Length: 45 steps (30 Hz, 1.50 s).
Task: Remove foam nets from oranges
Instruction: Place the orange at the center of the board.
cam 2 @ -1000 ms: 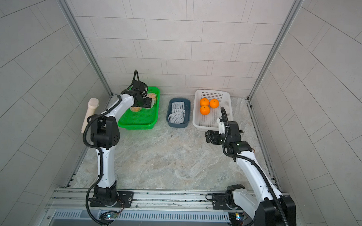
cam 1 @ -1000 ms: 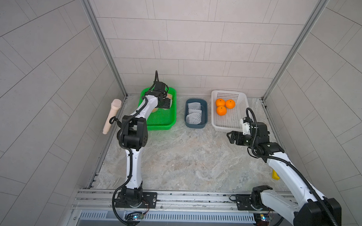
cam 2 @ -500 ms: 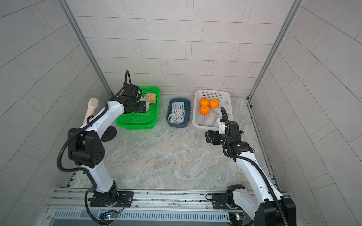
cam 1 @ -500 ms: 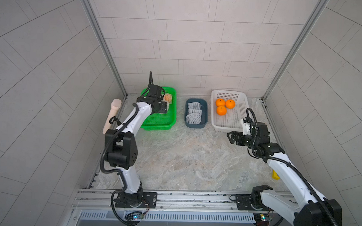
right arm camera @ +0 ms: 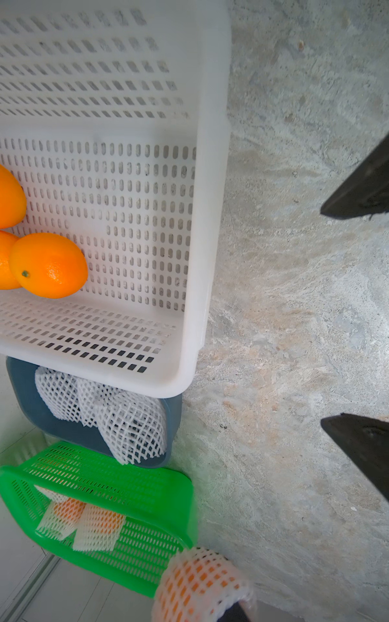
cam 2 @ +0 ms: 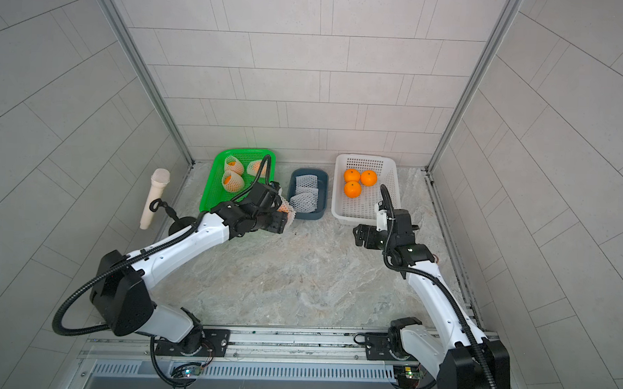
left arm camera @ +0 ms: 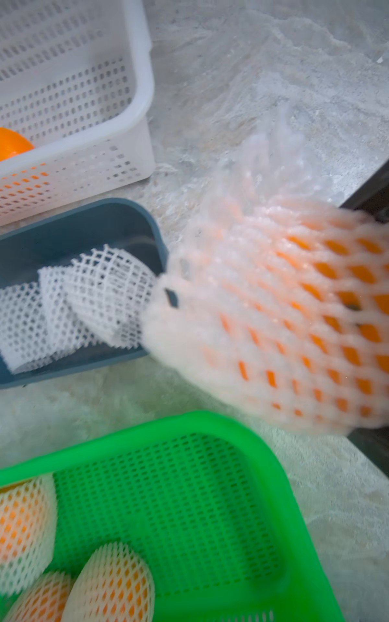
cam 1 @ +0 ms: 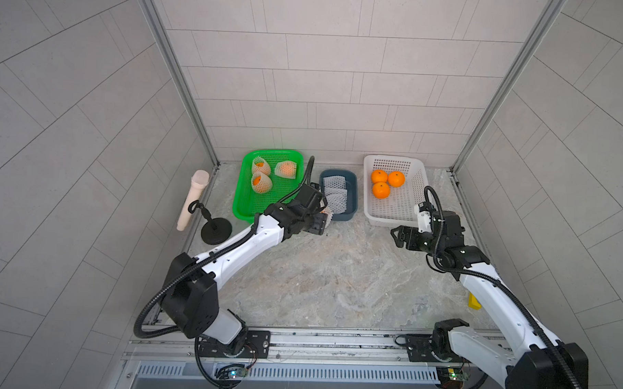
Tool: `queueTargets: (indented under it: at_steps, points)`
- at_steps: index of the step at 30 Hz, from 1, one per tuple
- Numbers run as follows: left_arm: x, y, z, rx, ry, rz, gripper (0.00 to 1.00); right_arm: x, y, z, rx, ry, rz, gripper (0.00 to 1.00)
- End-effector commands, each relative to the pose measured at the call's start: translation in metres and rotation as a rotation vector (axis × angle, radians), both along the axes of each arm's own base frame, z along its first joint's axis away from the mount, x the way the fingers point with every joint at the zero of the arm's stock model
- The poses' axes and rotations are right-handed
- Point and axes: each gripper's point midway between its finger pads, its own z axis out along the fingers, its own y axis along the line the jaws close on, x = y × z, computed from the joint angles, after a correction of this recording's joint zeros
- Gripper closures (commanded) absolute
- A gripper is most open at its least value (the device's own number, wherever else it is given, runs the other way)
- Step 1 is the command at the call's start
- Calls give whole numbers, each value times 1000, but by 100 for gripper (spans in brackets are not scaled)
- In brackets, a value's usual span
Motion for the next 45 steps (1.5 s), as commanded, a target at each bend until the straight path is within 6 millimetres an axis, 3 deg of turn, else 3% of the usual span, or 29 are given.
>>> queueTargets:
  at_steps: [1,5,10,15,20,28,35,42,45]
  points:
    - [-1,-8,-29,-10,32,73,34,-1,-1,-1,-9,-14,-5,8]
    - [0,-14,-57,14,44,169,34,-1,0,-2,-5,-12,-2,8]
    - [11,-25,-79,0,26,257,34,-2,-1,-1,-9,-16,-2,8]
    - [17,-41,-98,-12,62,245,34,-3,-2,-1,-13,-16,-6,8]
    - [15,-43,-113,13,96,237,34,-2,-3,-1,-14,-16,-8,8]
    - [9,-37,-114,54,119,224,19,-2,-3,-1,-14,-15,-7,8]
    - [0,-33,-111,60,130,198,12,-2,-2,-1,-14,-16,-6,8]
    - [-7,-30,-97,41,112,165,9,-2,-2,0,-14,-18,-6,8]
    - [-9,-29,-93,35,112,157,0,-2,-2,0,-14,-18,-6,8]
